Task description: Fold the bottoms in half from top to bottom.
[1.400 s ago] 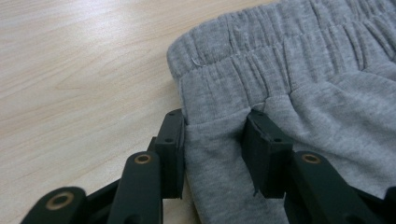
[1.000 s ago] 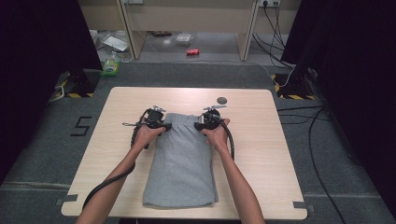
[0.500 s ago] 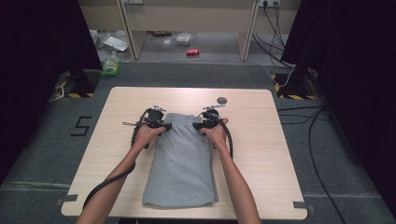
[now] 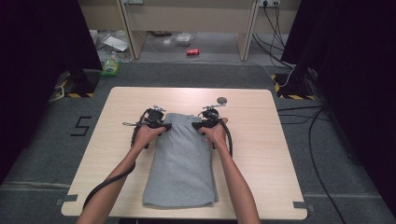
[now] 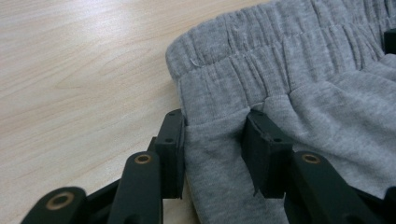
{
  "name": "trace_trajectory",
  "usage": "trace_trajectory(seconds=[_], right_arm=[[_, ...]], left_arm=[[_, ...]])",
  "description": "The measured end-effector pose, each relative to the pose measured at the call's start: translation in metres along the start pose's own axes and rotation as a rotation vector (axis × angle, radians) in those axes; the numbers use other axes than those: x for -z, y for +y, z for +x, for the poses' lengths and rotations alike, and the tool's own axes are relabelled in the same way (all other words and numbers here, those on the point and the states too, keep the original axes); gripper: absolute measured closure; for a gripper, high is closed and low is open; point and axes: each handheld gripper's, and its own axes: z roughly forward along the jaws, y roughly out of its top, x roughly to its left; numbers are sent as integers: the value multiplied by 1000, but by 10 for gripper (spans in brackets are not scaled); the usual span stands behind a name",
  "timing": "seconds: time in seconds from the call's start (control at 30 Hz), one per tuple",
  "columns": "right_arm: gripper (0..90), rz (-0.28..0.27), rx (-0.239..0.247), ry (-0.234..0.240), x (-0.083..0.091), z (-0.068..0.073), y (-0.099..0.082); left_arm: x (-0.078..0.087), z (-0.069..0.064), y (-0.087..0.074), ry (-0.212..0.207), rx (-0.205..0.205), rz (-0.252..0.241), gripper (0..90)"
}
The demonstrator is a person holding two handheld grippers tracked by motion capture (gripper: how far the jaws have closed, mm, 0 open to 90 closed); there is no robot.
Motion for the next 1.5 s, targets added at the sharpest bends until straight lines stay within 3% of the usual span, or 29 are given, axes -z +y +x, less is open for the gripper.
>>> trace_trajectory(seconds=[0.1,0.33,0.5,0.93,1.2,1.5], right_arm=[[472,4,8,-1,-1,3,1],[653,19,40,-25,-6,15,1],[738,5,19,-10,-4,13,0],[772,-46,40,-26,7,11,9],[776,-89,62,-35,14,8,25],[776,-141,108,-39,36,8,45]], left_arm=[[0,0,0,0,0,2,601],[0,-1,-1,1,4,-4,607],[1,0,0,-19,8,-3,665],[8,-3,10,-38,17,-38,717],[20,-3,31,-41,10,-79,719],[40,-7,54,-45,-7,-133,719]])
